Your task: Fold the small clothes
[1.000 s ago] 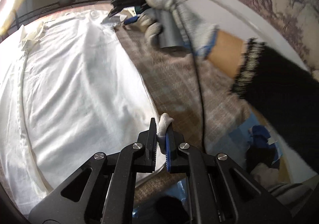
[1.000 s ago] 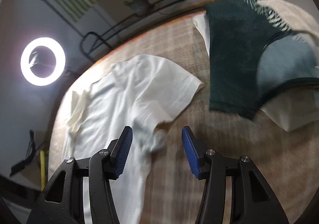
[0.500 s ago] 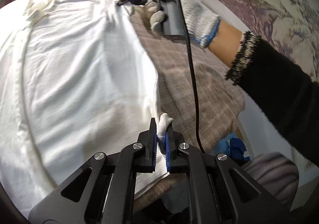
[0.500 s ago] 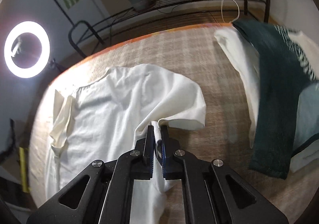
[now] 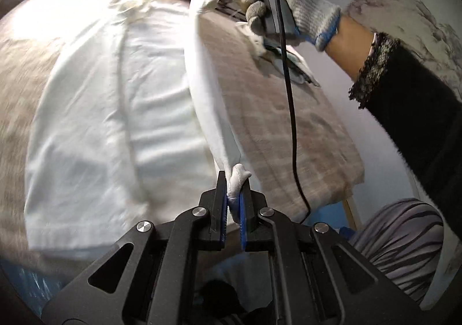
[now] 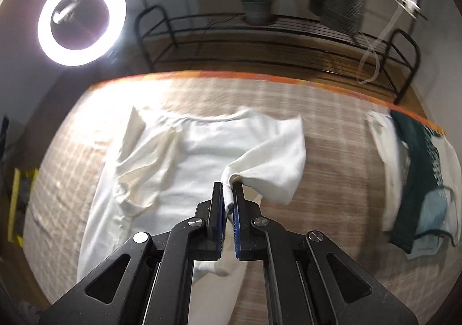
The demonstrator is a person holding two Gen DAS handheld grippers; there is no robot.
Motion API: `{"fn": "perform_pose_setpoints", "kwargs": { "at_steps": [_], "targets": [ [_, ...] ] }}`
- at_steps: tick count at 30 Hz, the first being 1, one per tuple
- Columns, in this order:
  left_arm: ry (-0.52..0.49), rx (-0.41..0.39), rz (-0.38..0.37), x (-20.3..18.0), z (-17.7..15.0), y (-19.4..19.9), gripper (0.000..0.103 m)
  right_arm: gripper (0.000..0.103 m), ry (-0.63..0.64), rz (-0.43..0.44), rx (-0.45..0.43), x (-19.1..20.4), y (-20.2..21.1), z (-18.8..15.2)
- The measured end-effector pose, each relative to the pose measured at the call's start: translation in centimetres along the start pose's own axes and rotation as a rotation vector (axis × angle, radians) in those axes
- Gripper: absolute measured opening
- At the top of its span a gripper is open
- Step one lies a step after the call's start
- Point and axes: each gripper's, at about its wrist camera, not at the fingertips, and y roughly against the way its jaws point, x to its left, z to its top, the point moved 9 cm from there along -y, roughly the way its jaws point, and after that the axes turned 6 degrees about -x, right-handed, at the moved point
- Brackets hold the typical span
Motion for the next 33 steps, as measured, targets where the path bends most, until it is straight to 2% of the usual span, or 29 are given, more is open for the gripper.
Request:
{"fn": "perform_pose_setpoints", "kwargs": {
  "at_steps": [3,9,11,12,14,15,17,18,20,24,28,33],
  "targets": [
    [0.024,-0.007,0.033,1.7,-0.5,0.5,0.004,0.005,0.062,-0.033,0.046,2.4,-2.5,-0.5],
    [0.040,-0.014,0.079,3.3,0.0,0.7,0.004,0.005,0.085,-0.038,0.103,4.9,-6.7,-1.4],
    [0.032,-0.008,0.094,3.7,0.2,0.7,0.004,0.006,0.068,0.007,0.116,5.0,-7.2,-1.5],
    [0.032,0.000,0.089,3.9,0.2,0.7,0.004,0.011,0.050,0.042,0.120,5.1,-7.2,-1.5],
    [0.018,0.005,0.088,4.0,0.3,0.9,0.005,0.018,-0.011,0.102,0.091,4.5,-6.1,-1.0],
    [0.002,0.003,0.096,4.0,0.3,1.1,0.005,0.023,-0.057,0.162,0.059,4.0,-5.0,-0.5],
    [-0.022,0.006,0.099,4.0,0.3,1.6,0.017,0.025,-0.141,0.231,0.008,2.5,-2.7,0.0],
    [-0.032,0.000,0.095,3.9,0.2,2.1,0.026,0.025,-0.190,0.264,-0.023,1.3,-1.1,0.1],
    [-0.049,-0.022,0.087,3.4,0.4,3.3,0.031,0.025,-0.247,0.276,-0.063,-0.6,1.5,-0.3],
    [-0.087,-0.040,0.071,3.3,0.4,6.0,0.032,0.025,-0.276,0.230,-0.063,-3.2,6.3,-4.2],
    [-0.132,-0.077,0.139,5.0,1.2,8.3,0.033,0.025,-0.271,0.220,-0.015,-3.0,9.8,-10.1],
    [-0.037,-0.057,0.235,10.6,2.9,8.9,0.033,0.025,-0.236,0.267,0.073,0.0,12.2,-18.5]
  ]
}}
